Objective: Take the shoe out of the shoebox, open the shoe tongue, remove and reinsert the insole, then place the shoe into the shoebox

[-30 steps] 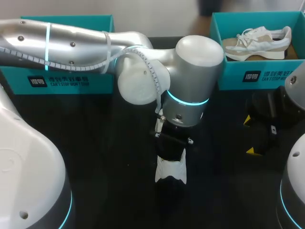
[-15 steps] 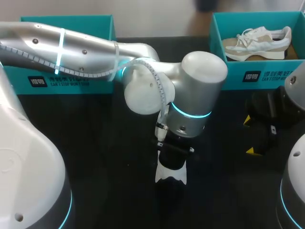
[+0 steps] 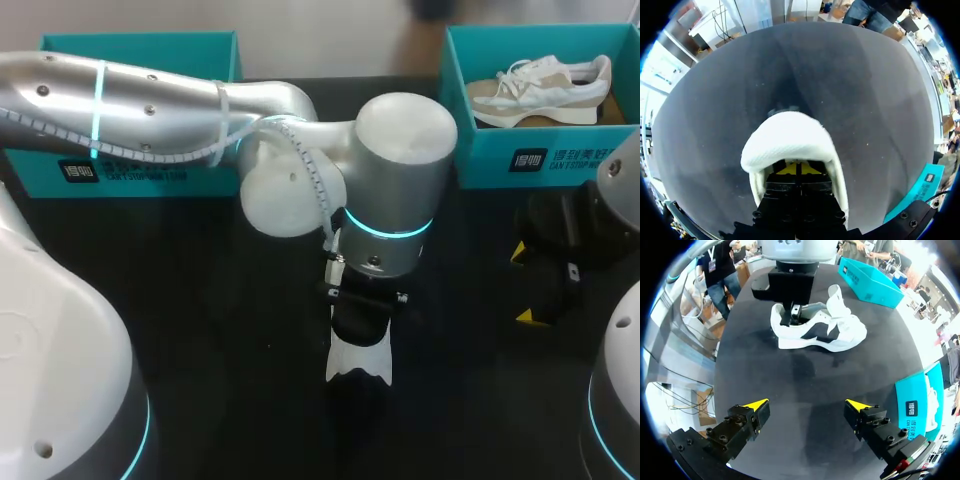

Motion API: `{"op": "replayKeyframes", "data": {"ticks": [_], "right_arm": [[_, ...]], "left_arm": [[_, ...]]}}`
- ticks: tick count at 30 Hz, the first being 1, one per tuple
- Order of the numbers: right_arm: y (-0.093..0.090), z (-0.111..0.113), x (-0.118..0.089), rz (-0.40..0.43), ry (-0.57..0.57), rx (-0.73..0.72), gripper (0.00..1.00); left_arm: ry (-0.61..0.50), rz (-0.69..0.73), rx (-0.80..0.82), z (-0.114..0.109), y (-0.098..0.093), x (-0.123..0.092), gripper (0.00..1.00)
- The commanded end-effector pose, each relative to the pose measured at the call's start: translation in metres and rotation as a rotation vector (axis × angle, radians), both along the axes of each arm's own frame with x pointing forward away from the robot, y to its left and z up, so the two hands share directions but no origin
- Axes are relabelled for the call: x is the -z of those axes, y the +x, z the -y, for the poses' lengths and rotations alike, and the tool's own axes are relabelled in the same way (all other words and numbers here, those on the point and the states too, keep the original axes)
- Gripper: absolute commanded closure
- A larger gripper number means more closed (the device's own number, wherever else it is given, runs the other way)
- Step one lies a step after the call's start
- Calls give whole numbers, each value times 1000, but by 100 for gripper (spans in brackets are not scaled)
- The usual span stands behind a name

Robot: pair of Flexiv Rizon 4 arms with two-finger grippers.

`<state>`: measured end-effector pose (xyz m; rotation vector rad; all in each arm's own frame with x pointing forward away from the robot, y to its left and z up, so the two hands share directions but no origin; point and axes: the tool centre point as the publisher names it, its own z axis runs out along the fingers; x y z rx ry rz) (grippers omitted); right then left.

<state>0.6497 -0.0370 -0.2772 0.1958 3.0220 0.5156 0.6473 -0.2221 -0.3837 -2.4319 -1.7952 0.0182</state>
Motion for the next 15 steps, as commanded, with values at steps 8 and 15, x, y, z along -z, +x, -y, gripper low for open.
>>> {"op": "replayKeyframes", "data": {"ticks": [8, 15], "right_arm": [[-1, -1, 0, 1, -3, 1, 0], [-1, -1, 0, 1, -3, 1, 0]], "left_arm": [[114, 23, 19, -18, -8, 12, 100], [145, 47, 5, -9, -7, 49, 100]]}}
